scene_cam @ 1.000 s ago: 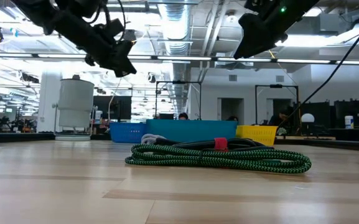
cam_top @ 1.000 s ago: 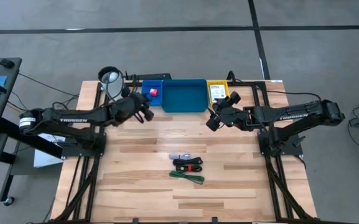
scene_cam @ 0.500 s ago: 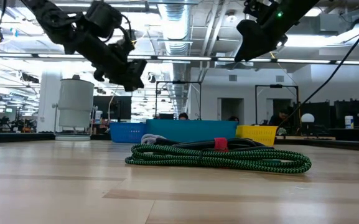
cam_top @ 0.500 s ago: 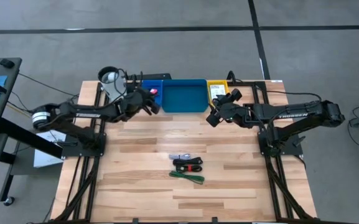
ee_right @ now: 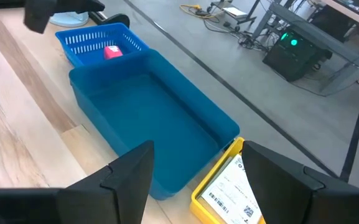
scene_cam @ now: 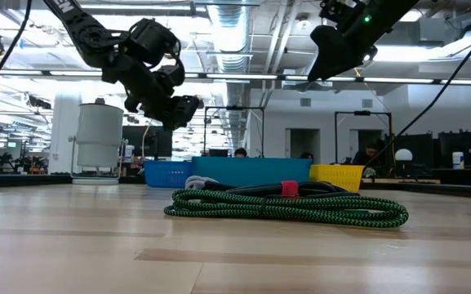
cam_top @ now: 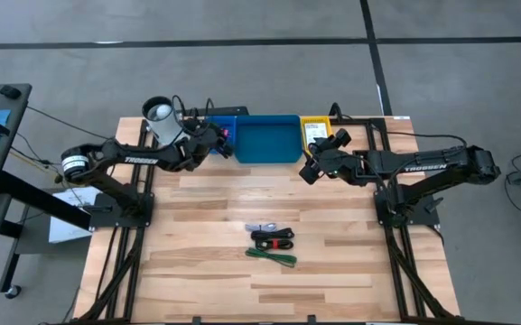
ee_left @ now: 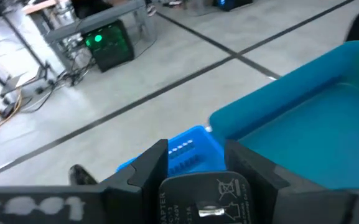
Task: Pick and place items into bin
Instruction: Put the black charger adapter into the blue bin, then put the green charger cable into the dark blue bin
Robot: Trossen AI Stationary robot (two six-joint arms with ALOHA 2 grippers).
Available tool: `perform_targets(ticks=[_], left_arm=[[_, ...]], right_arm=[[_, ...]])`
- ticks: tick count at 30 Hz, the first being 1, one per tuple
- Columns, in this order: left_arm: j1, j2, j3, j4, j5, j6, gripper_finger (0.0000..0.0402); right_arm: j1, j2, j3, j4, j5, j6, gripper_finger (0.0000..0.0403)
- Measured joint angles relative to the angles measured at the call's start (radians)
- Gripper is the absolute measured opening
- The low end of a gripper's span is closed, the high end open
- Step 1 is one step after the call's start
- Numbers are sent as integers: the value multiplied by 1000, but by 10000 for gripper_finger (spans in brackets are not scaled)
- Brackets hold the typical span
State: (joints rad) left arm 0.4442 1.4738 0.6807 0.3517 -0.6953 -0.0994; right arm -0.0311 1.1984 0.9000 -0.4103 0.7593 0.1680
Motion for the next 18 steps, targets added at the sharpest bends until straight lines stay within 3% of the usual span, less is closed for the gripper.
perform_targets(ticks=[11,18], left_arm=[[69,0,0,-26,120,5,147],[69,0,0,-24,132,63,149]], right_arm=[[0,0,0,0,0,29,240],[0,0,0,0,0,35,240]])
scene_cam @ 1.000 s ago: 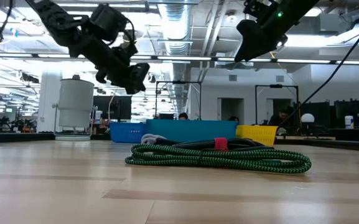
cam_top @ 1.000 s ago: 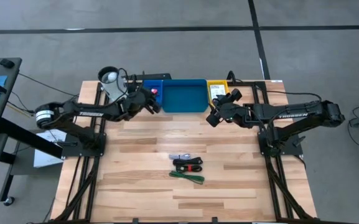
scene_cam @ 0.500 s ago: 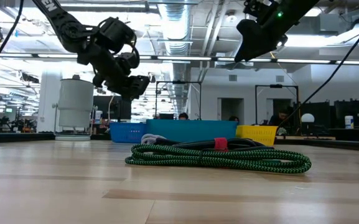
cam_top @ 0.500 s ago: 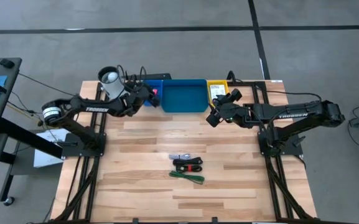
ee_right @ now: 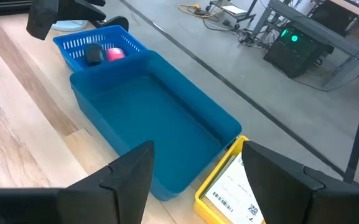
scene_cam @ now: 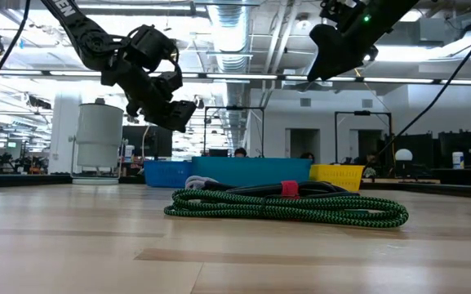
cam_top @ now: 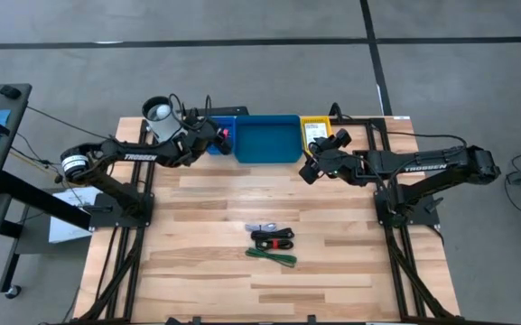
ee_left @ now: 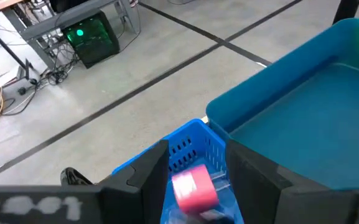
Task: Pick and place items into bin
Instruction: Put the green charger cable into the dark blue bin
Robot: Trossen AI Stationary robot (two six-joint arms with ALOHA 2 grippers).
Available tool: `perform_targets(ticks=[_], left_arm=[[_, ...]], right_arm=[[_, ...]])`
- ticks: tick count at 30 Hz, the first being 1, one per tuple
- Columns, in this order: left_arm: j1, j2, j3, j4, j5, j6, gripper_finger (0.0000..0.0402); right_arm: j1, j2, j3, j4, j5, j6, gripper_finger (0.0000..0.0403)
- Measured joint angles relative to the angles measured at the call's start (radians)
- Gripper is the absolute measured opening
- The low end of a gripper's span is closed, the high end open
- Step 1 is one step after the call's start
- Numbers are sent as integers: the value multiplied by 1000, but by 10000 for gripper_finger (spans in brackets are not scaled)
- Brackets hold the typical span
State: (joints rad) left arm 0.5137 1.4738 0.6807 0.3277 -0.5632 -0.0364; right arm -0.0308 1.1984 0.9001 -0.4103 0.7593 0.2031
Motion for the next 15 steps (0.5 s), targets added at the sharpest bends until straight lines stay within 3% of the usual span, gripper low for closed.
perform_targets(ticks=[7,15], left_arm=[[0,0,0,3,21,-40,160],[-45,-47,0,-78,167,-60,160]], right_arm=[[0,0,0,0,0,1,240],[25,0,0,0,-84,9,240]])
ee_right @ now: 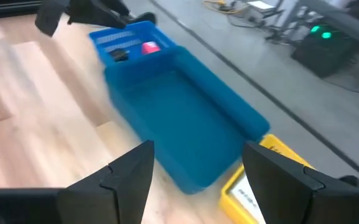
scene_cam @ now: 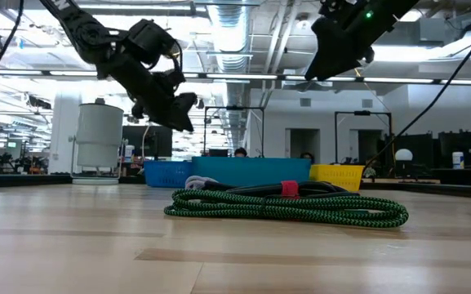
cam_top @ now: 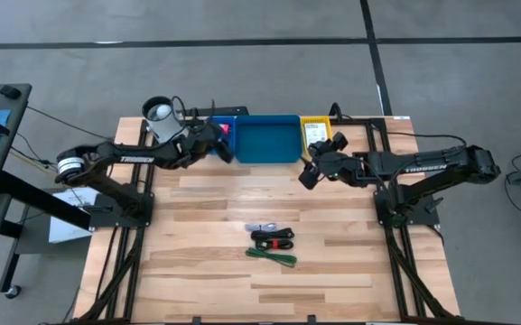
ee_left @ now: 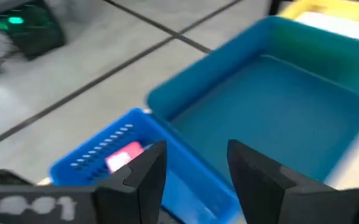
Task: Pick and place items into bin
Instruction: Put the green charger cable into the dark blue bin
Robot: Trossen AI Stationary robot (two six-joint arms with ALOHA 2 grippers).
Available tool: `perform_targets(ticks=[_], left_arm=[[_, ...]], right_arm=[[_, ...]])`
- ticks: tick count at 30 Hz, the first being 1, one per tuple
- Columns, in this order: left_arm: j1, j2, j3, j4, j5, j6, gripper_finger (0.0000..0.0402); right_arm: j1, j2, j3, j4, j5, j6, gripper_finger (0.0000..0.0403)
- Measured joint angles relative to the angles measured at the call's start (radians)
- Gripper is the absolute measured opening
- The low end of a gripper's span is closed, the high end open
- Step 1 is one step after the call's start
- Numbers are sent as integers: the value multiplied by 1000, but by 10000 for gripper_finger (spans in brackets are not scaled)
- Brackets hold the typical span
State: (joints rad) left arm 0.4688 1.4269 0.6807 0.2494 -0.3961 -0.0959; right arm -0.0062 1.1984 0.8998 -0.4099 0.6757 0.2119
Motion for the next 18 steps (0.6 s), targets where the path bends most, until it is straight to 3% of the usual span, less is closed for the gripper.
perform_targets(ticks=[4,10,13,18], left_arm=[[-45,-103,0,-78,112,1,159],[-115,-346,0,-179,276,1,159],[-154,-486,0,-225,306,2,159],[-228,-695,0,-283,306,-25,159]], right_arm=[[25,0,0,0,-21,22,240],[71,0,0,0,-72,214,240],[92,0,0,0,-170,208,240],[139,10,0,3,-230,204,240]])
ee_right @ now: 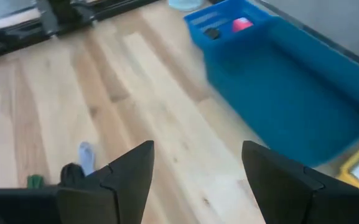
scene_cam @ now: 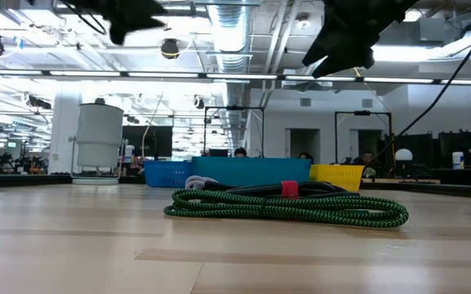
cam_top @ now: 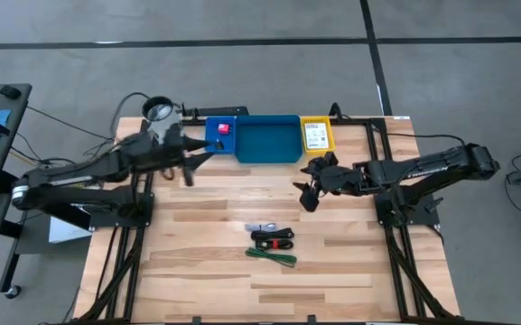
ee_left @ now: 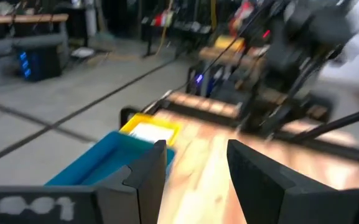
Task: Pick and place items into bin
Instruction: Put the green charger cable into the dark blue bin
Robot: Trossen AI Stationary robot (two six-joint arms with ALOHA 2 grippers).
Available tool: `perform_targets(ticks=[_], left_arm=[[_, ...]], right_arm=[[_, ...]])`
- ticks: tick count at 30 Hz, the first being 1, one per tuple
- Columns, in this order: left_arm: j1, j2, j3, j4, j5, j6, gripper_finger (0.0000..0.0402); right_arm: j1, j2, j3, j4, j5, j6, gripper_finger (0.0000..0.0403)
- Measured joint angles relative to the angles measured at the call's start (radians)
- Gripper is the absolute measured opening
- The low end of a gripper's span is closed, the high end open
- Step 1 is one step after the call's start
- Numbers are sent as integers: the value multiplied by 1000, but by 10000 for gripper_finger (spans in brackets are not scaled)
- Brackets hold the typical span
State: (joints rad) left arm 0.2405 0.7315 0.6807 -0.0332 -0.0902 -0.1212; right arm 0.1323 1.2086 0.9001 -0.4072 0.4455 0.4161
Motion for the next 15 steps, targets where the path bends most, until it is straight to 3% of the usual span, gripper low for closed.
perform_targets(ticks=[7,15], left_arm=[[-103,-169,0,-129,0,-103,159],[-242,-259,0,-299,-17,-175,159]], right_arm=[[97,147,0,5,-3,5,240],[268,314,-1,159,-45,255,240]])
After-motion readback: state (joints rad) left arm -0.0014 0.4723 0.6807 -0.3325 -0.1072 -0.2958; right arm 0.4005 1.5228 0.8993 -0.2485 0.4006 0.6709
